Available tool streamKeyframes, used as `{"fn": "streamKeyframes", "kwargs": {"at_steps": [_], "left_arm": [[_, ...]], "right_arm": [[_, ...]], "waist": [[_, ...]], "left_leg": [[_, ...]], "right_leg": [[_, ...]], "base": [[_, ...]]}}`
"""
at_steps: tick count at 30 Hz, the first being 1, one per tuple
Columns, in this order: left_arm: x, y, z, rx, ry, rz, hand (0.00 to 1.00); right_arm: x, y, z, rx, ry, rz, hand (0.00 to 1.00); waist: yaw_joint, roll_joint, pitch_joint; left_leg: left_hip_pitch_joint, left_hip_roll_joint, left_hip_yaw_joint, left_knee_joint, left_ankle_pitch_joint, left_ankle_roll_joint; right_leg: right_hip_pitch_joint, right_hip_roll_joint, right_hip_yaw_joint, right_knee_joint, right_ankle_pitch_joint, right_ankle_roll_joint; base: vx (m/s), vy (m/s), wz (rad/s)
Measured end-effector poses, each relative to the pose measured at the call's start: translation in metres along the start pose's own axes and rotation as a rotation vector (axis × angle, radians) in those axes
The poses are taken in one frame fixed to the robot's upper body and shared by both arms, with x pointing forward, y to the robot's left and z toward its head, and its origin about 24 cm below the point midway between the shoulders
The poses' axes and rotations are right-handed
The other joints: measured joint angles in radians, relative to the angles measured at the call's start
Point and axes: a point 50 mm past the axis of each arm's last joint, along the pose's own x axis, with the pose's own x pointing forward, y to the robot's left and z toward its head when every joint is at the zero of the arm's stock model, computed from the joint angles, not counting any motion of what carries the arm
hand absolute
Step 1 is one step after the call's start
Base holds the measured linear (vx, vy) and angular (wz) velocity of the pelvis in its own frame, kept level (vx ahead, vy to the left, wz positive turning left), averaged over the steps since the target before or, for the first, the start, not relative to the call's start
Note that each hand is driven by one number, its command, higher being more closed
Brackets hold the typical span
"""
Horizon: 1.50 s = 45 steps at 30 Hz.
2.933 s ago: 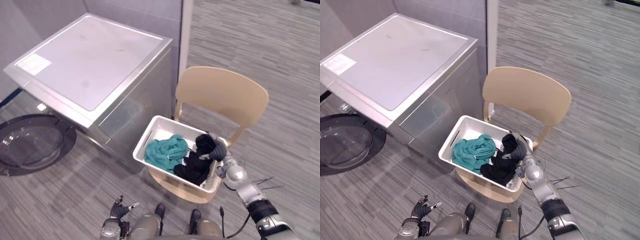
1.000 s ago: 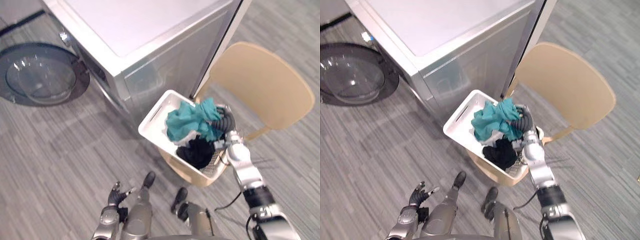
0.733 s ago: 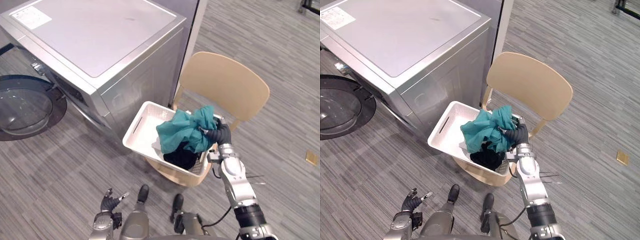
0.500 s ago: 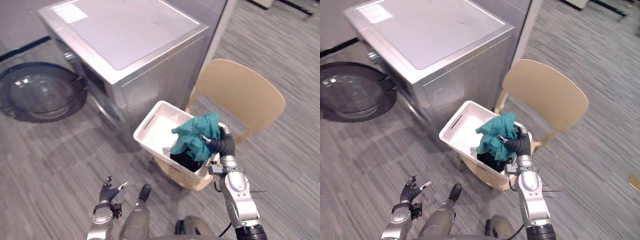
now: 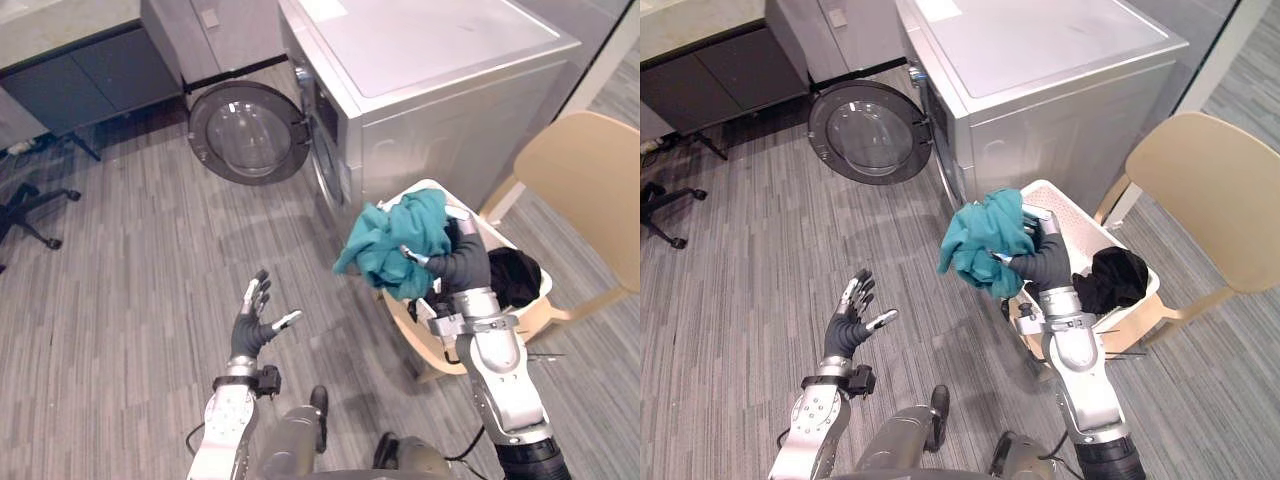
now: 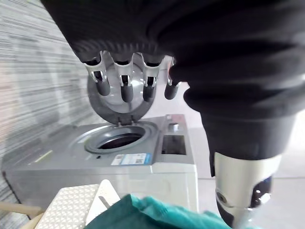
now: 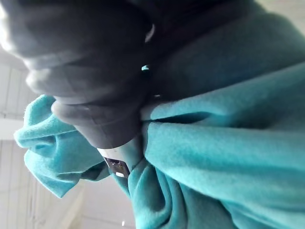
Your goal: Pick up the laundry basket with both hands and put the clothes into the washing machine.
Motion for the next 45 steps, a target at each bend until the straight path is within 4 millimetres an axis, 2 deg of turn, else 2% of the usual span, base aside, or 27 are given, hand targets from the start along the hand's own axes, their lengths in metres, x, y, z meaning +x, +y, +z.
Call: {"fn": "streamKeyframes", "kwargs": {"at_steps": [2,4,9,10,14,20,21,26,29,33,35,37,38,40,41,43,45], "left_arm": [[0.007,-0.002,0.002,0.034,-0.018,-0.021,0.00],[0.014,-0.001,0.007,0.075,-0.046,-0.036,0.00],[0.031,-0.010,0.019,0.143,-0.115,-0.101,0.00],[0.033,-0.012,0.019,0.152,-0.113,-0.111,1.00],[0.035,-0.021,0.012,0.163,-0.087,-0.145,1.00],[0.035,-0.029,0.009,0.168,-0.079,-0.178,1.00],[0.035,-0.029,0.008,0.170,-0.073,-0.182,1.00],[0.035,-0.028,0.001,0.159,-0.041,-0.162,1.00],[0.034,-0.025,-0.003,0.144,-0.018,-0.143,1.00],[0.030,-0.011,-0.010,0.087,0.026,-0.039,1.00],[0.023,0.008,-0.018,0.067,0.073,0.057,1.00],[0.010,0.034,-0.030,0.083,0.138,0.164,1.00],[0.006,0.040,-0.033,0.086,0.153,0.189,1.00],[-0.011,0.062,-0.043,0.080,0.213,0.280,1.00],[-0.013,0.065,-0.044,0.080,0.220,0.291,1.00],[-0.030,0.084,-0.053,0.070,0.278,0.374,1.00],[-0.042,0.094,-0.063,0.066,0.336,0.421,1.00]], "right_arm": [[0.008,0.011,-0.012,0.030,0.040,0.047,1.00],[0.016,0.031,-0.019,0.057,0.066,0.133,1.00],[0.024,0.064,-0.022,0.157,0.076,0.279,1.00],[0.024,0.067,-0.024,0.174,0.091,0.287,1.00],[0.019,0.075,-0.041,0.254,0.194,0.317,1.00],[0.015,0.083,-0.045,0.344,0.225,0.346,1.00],[0.014,0.084,-0.047,0.365,0.241,0.347,0.00],[0.012,0.086,-0.051,0.366,0.262,0.353,0.00],[0.014,0.083,-0.049,0.301,0.245,0.336,0.00],[0.019,0.072,-0.032,0.047,0.141,0.311,0.00],[0.019,0.054,-0.025,-0.056,0.096,0.233,0.00],[0.008,0.032,-0.027,-0.134,0.115,0.144,0.00],[0.002,0.025,-0.029,-0.154,0.133,0.126,0.00],[-0.023,0.002,-0.044,-0.207,0.238,0.078,0.00],[-0.026,0.000,-0.045,-0.215,0.251,0.074,0.00],[-0.052,-0.018,-0.057,-0.268,0.359,0.052,0.00],[-0.072,-0.025,-0.071,-0.282,0.462,0.056,0.00]], "waist": [[0.000,-0.002,-0.002],[0.001,-0.004,-0.002],[-0.001,-0.020,-0.020],[-0.001,-0.022,-0.021],[-0.003,-0.023,-0.023],[-0.008,-0.024,-0.024],[-0.008,-0.027,-0.027],[-0.009,-0.030,-0.043],[-0.009,-0.033,-0.048],[-0.012,-0.034,-0.048],[-0.020,-0.038,-0.051],[-0.026,-0.049,-0.058],[-0.026,-0.051,-0.059],[-0.027,-0.054,-0.061],[-0.027,-0.054,-0.061],[-0.028,-0.053,-0.061],[-0.027,-0.050,-0.059]], "left_leg": [[0.017,-0.001,0.015,-0.033,0.025,0.014],[0.069,-0.014,0.040,-0.094,0.047,0.031],[0.120,-0.022,0.059,-0.194,0.101,0.037],[0.125,-0.022,0.060,-0.200,0.106,0.038],[0.160,-0.021,0.062,-0.213,0.121,0.040],[0.161,-0.003,0.053,-0.215,0.129,0.029],[0.161,0.001,0.053,-0.215,0.131,0.026],[0.161,0.015,0.051,-0.216,0.137,0.015],[0.161,0.022,0.051,-0.217,0.137,0.009],[0.163,0.023,0.052,-0.220,0.138,0.010],[0.164,0.023,0.052,-0.219,0.140,0.013],[0.165,0.023,0.053,-0.218,0.140,0.013],[0.165,0.023,0.053,-0.217,0.140,0.013],[0.165,0.021,0.053,-0.218,0.139,0.013],[0.165,0.021,0.053,-0.218,0.139,0.013],[0.163,0.023,0.053,-0.223,0.135,0.008],[0.159,0.025,0.049,-0.223,0.128,-0.001]], "right_leg": [[0.018,0.013,0.027,-0.055,0.040,0.016],[0.045,0.010,0.062,-0.096,0.068,0.041],[0.049,0.013,0.109,-0.128,0.096,0.057],[0.051,0.015,0.111,-0.131,0.099,0.057],[0.083,0.024,0.134,-0.144,0.109,0.058],[0.083,0.041,0.135,-0.142,0.114,0.050],[0.083,0.046,0.135,-0.142,0.115,0.048],[0.082,0.060,0.138,-0.142,0.117,0.045],[0.081,0.066,0.139,-0.142,0.118,0.040],[0.081,0.071,0.146,-0.148,0.123,0.033],[0.083,0.074,0.148,-0.160,0.126,0.029],[0.084,0.075,0.152,-0.165,0.126,0.029],[0.085,0.076,0.154,-0.168,0.127,0.029],[0.088,0.076,0.156,-0.175,0.128,0.029],[0.089,0.076,0.157,-0.176,0.128,0.029],[0.089,0.077,0.156,-0.178,0.127,0.029],[0.089,0.079,0.152,-0.183,0.126,0.030]], "base": [[-0.04,0.147,-0.23],[-0.08,0.142,-0.28],[-0.07,0.057,-0.13],[-0.04,0.004,-0.05],[-0.02,-0.005,-0.02],[-0.04,-0.032,0.00],[-0.02,-0.043,-0.02],[-0.02,-0.046,-0.01],[-0.01,-0.037,-0.03],[0.00,-0.012,-0.03],[0.00,0.000,0.00],[0.05,-0.013,-0.02],[0.04,-0.011,-0.02],[0.04,-0.008,-0.01],[0.00,0.000,0.00],[0.00,0.000,0.00],[0.01,-0.020,0.05]]}}
